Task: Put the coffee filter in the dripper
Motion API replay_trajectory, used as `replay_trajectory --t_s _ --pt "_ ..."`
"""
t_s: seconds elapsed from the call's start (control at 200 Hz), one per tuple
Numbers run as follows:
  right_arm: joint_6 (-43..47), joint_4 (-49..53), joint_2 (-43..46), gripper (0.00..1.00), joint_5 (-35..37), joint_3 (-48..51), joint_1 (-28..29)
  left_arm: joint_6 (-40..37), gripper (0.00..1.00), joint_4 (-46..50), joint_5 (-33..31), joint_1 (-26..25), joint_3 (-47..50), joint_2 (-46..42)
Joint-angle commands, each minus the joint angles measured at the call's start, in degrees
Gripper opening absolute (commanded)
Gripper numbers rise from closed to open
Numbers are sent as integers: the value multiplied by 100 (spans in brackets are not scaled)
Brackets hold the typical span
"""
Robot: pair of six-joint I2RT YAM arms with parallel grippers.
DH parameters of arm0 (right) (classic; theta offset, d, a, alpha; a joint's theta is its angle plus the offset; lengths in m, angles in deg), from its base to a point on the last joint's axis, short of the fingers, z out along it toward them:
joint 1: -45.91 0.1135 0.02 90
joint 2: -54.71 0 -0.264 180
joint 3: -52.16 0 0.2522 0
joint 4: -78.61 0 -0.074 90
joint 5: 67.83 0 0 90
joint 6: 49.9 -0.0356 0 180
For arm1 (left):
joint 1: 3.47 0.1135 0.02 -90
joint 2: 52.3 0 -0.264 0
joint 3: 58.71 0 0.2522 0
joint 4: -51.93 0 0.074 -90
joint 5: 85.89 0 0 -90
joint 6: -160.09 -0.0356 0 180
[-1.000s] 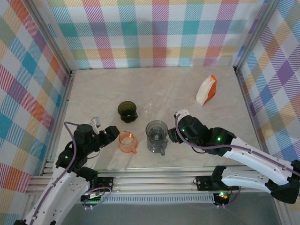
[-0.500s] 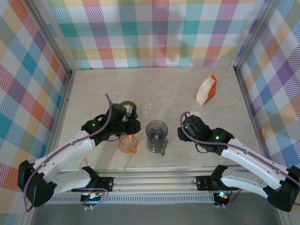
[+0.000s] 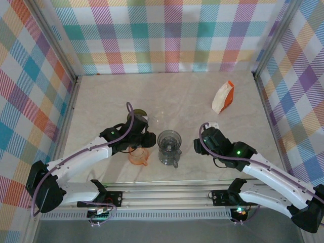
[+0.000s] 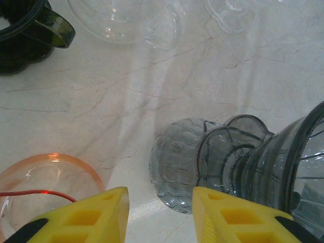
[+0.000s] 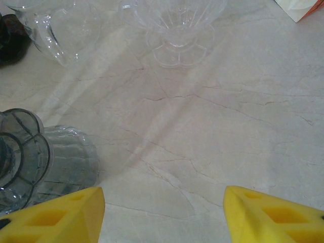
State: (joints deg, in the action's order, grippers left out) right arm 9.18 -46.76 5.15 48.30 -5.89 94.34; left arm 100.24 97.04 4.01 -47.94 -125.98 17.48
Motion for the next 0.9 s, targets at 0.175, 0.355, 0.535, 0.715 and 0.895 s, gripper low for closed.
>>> replay_trajectory --t_s 0.175,0.355,0.535,0.715,0.895 --pt "-107 45 123 65 42 66 -35 20 40 -273 337 -78 29 90" --pt "-146 106 155 65 124 70 -30 70 40 -165 189 -85 75 74" --pt "-201 150 147 67 274 34 -34 209 58 375 -635 -65 26 -144" --pt "-4 -100 -232 70 247 -257 -579 257 87 580 -1176 -38 101 -759" --pt "350 -620 -922 70 -462 -914 -1862 232 100 623 -1232 -39 108 -1428"
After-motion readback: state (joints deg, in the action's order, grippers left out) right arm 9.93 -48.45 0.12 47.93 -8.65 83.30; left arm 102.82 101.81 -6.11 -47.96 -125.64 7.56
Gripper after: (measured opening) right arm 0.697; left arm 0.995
